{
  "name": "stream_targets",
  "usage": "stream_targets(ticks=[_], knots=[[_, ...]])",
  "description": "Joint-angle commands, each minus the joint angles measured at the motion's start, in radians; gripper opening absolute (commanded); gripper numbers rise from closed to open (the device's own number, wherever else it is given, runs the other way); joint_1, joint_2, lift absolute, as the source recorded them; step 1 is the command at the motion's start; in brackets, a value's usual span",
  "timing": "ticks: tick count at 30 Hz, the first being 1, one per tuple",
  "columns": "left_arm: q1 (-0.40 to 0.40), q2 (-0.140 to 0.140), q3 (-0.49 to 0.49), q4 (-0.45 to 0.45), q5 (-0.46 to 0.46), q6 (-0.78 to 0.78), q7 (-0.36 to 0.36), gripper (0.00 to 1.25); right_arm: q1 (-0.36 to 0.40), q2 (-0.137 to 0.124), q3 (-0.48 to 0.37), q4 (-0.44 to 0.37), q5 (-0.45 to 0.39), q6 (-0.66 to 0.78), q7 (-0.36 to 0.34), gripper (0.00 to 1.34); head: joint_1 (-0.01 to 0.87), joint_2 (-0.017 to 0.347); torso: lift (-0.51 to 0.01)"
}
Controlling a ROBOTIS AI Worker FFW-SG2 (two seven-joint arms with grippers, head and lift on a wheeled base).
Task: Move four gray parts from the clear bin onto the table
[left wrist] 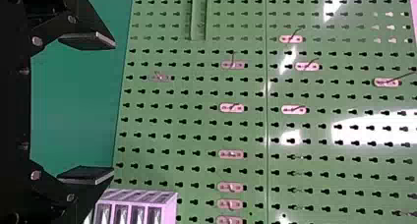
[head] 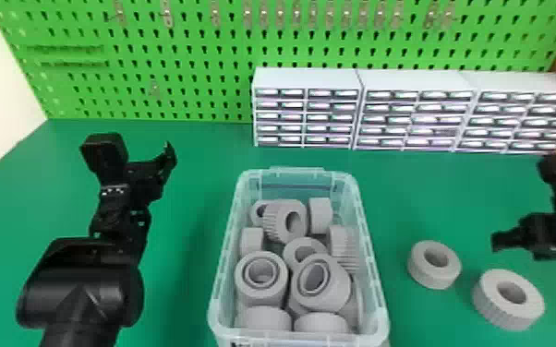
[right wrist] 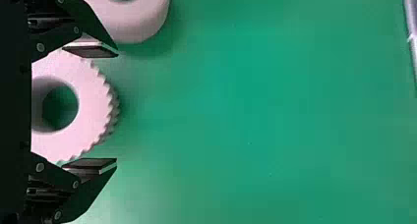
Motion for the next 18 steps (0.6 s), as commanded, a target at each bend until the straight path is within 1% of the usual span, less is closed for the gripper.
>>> stream_targets(ticks=[1, 9, 12, 18], knots=[[0.0, 0.0, -0.001, 0.0, -0.002, 0.0, 0.0, 0.9, -0.025, 0.001, 0.037, -0.031, -0.031, 0.001, 0.0, 0.87, 0.693, 0.072, -0.052], [0.002, 0.0, 0.002, 0.0, -0.002, 0.0, 0.0, 0.9, -0.05, 0.009, 0.079, -0.096, -0.079, 0.001, 0.0, 0.87, 0.693, 0.072, -0.052], [0.0, 0.0, 0.003, 0.0, -0.002, 0.0, 0.0, 0.9, -0.057, 0.023, 0.085, -0.116, -0.096, 0.001, 0.0, 0.87, 0.693, 0.072, -0.052], [-0.003, 0.0, 0.008, 0.0, 0.003, -0.003, 0.0, 0.9, -0.099, 0.044, 0.142, -0.143, -0.126, 0.001, 0.0, 0.87, 0.693, 0.072, -0.052]])
